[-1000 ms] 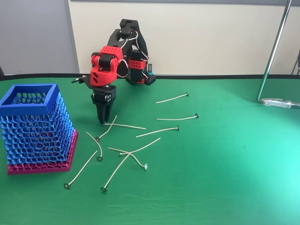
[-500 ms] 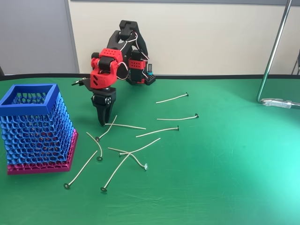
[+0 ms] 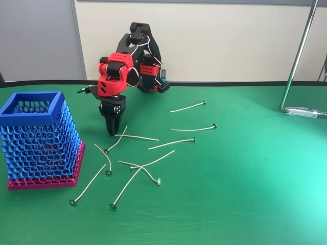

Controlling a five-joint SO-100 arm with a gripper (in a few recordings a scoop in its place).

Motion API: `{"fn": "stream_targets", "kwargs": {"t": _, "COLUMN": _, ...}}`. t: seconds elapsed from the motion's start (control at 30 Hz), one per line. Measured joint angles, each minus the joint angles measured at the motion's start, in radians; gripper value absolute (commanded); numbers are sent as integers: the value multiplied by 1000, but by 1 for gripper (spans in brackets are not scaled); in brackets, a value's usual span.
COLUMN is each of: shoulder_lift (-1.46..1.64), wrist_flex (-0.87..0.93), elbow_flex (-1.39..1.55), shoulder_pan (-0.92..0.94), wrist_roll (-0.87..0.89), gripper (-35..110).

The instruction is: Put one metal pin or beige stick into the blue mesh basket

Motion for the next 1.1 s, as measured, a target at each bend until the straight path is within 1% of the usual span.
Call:
{"fn": "stream_targets", "kwargs": {"t": 0.67, "shoulder_lift": 37, "wrist_flex": 28, "elbow_flex": -12, "shoulder_pan": 3, "wrist_roll": -6, "gripper": 1}}
{"fn": "stream_targets", "kwargs": {"t": 0.93, "shoulder_lift": 282, "wrist_flex": 101, "elbow_flex": 86, "shoulder_pan": 3, "wrist_roll": -8, "gripper": 1}}
{"fn": "stream_targets", "kwargs": {"t": 1.1, "shoulder_lift": 459, "wrist_flex": 135, "elbow_flex": 106, "shoulder_pan": 32, "wrist_roll": -38, "gripper": 1}}
